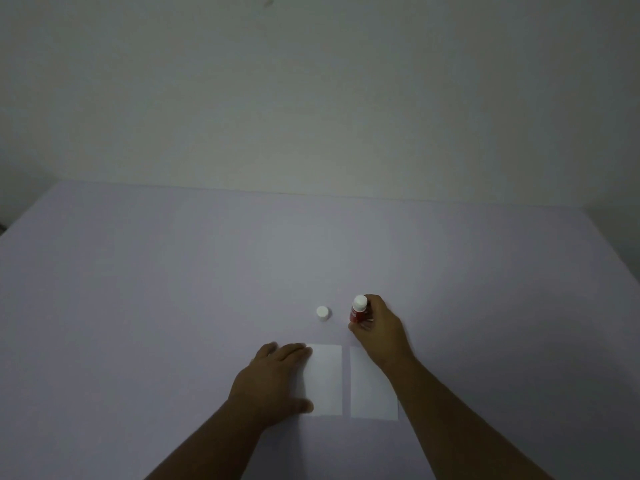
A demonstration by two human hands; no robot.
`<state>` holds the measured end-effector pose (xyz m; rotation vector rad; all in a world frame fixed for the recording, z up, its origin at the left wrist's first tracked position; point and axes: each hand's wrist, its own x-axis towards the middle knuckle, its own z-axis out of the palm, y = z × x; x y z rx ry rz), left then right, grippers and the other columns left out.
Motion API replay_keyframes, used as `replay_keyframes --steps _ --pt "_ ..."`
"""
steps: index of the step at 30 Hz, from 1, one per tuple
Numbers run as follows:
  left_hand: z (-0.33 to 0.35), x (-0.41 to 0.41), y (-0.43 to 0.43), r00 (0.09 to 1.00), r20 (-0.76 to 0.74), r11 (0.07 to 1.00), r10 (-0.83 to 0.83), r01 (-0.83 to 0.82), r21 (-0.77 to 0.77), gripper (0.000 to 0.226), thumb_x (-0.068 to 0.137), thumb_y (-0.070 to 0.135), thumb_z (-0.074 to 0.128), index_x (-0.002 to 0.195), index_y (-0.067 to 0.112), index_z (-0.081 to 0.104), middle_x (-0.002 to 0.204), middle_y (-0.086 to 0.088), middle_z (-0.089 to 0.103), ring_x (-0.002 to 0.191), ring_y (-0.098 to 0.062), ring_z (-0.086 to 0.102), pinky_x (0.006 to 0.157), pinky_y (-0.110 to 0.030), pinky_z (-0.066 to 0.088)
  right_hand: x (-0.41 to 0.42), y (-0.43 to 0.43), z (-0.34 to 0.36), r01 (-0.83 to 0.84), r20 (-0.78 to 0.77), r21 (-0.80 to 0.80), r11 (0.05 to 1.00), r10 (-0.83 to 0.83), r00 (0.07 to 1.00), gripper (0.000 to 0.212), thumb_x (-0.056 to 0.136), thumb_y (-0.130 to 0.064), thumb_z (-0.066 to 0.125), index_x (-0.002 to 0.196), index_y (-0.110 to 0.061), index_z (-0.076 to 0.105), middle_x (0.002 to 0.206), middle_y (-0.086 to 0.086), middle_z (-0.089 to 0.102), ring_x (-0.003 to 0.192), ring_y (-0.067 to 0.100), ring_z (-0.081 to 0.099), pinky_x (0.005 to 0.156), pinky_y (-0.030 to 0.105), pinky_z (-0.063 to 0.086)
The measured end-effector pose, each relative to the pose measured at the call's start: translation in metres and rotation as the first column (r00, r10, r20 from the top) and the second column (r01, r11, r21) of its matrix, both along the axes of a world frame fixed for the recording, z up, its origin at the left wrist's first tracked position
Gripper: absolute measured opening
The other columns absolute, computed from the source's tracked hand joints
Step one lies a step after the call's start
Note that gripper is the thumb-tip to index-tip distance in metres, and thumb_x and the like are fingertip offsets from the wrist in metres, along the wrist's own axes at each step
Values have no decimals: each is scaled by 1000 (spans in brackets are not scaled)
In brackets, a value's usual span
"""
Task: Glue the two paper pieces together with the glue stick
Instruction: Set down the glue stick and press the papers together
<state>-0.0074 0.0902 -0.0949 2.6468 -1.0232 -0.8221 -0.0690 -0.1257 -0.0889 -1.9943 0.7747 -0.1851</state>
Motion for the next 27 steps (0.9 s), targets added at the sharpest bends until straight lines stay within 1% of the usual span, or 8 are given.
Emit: replay_keyframes --steps 4,7,11,14,17,19,21,27 --pt "-2 1 2 1000 5 1000 -9 9 4 96 63 66 62 145 45 16 153 29 18 144 -18 11 106 -43 38 -1 3 3 25 12 12 1000 -25 1000 32 76 -10 69 103 -21 55 97 0 66 89 16 63 85 36 53" --pt "-5 2 1 1000 12 1000 -12 12 6 96 63 67 61 145 45 16 153 28 18 145 -18 11 107 -44 37 -4 6 8 158 14 7 987 -158 987 39 77 -2 64 113 -13 53 105 7 63 94 22 60 86 35 50" --pt "-6 1 3 999 23 999 -33 32 23 94 67 66 59 146 44 14 154 27 17 145 -20 11 107 -45 37 -35 27 16 335 -5 -21 942 -336 942 29 75 2 59 102 -8 56 92 10 60 84 26 58 76 29 43" --pt "-7 0 4 998 40 999 -48 47 27 92 70 67 57 146 44 12 155 26 15 145 -20 10 107 -46 36 -63 52 12 201 -159 6 979 -198 967 14 78 -6 58 87 -15 65 86 4 63 84 21 59 77 28 45" --pt "-7 -2 5 997 54 998 -59 57 30 90 73 67 56 147 42 11 156 24 14 146 -22 10 108 -47 34 -83 73 4 -15 -252 -36 999 6 968 19 82 -14 54 69 -26 61 80 0 61 79 17 56 73 27 45" --pt "-8 -2 5 996 55 998 -64 62 30 88 75 66 55 147 41 11 157 22 14 146 -23 9 110 -48 33 -89 80 -1 -99 -276 -120 988 62 959 13 85 -19 55 87 -20 68 94 4 64 91 19 58 82 29 46" --pt "-9 -2 6 996 56 997 -69 68 28 87 77 66 55 148 41 11 157 21 14 146 -24 9 110 -49 32 -89 82 -3 -137 -290 -162 977 86 953 23 86 -25 57 105 -16 66 106 5 63 102 20 56 89 30 45" --pt "-15 0 6 995 76 998 -66 65 24 82 79 65 53 147 42 14 156 23 16 145 -24 12 109 -48 35 -83 86 -2 -98 -318 -151 984 45 947 34 87 -33 56 116 -16 61 118 4 61 108 20 56 92 30 45"
